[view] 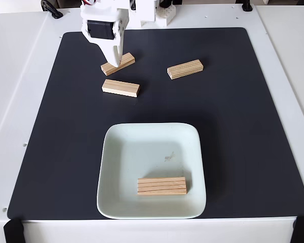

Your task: Pick up the wooden block and place them on the plate.

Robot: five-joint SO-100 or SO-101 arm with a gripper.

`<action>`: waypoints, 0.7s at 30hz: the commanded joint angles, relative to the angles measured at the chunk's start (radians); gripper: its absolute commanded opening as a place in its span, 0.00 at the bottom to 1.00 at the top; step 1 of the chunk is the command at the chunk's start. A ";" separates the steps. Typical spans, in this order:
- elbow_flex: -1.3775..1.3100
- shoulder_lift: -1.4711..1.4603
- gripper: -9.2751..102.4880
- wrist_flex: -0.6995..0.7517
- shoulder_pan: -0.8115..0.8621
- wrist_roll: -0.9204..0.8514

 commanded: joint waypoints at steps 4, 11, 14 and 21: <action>0.166 0.015 0.08 -0.224 0.038 0.002; 0.383 0.129 0.08 -0.371 0.025 -0.006; 0.428 0.155 0.08 -0.371 0.021 -0.006; 0.440 0.166 0.12 -0.359 -0.006 0.002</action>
